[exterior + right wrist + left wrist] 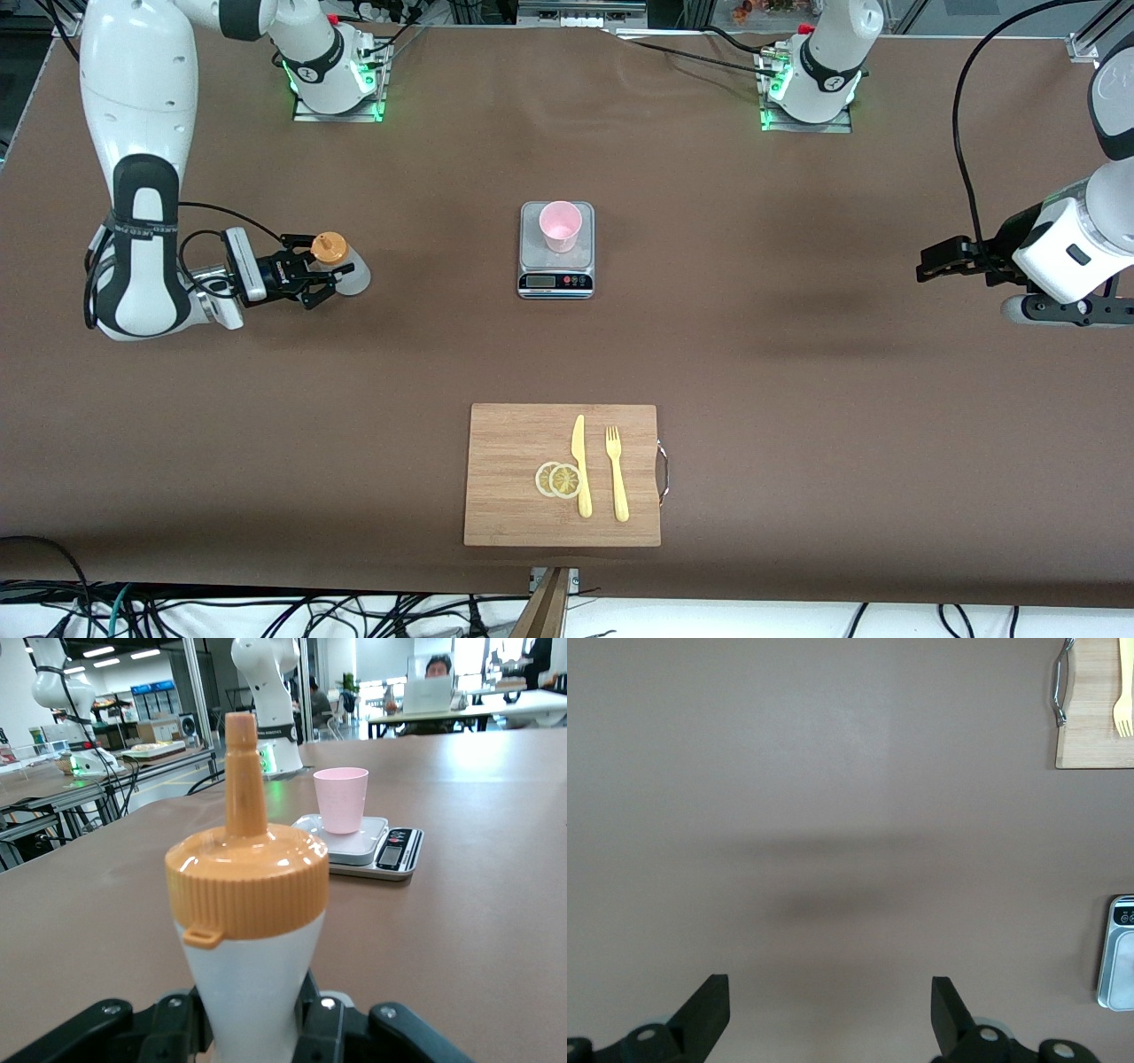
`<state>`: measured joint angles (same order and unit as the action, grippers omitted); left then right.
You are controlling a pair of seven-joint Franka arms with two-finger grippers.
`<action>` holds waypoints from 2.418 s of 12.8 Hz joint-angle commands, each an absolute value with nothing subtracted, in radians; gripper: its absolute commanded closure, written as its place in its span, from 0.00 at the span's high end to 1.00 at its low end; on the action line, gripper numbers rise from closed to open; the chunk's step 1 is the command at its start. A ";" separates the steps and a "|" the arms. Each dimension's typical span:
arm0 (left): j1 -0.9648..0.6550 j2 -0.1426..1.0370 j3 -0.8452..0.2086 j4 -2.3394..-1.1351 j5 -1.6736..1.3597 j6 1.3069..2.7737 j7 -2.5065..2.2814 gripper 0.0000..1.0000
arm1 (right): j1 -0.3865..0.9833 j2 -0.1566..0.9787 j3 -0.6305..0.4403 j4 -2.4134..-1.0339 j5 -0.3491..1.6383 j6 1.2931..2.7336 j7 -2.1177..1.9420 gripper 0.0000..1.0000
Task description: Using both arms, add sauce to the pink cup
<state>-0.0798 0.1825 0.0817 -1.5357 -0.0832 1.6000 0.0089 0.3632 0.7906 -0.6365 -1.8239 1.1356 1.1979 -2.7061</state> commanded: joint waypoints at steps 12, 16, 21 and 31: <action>-0.077 0.206 0.081 -1.488 -0.071 1.586 0.031 1.00 | 0.193 0.815 -0.655 -1.498 0.878 0.999 -2.346 1.00; -0.078 0.204 0.081 -1.488 -0.072 1.586 0.031 1.00 | 0.210 0.746 -0.747 -1.393 0.760 0.885 -2.061 1.00; -0.078 0.204 0.081 -1.486 -0.077 1.586 0.029 1.00 | 0.426 0.556 -0.942 -1.385 0.603 0.906 -1.688 1.00; -0.080 0.206 0.080 -1.486 -0.078 1.586 0.017 1.00 | 0.077 0.048 -0.151 -1.618 -0.005 1.358 -0.386 1.00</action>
<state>-0.0801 0.1931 0.0799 -1.5148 -0.0832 1.6000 0.0088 0.1681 0.1310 -0.2334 -1.4943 0.0151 1.2506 -0.5842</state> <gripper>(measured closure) 0.000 0.000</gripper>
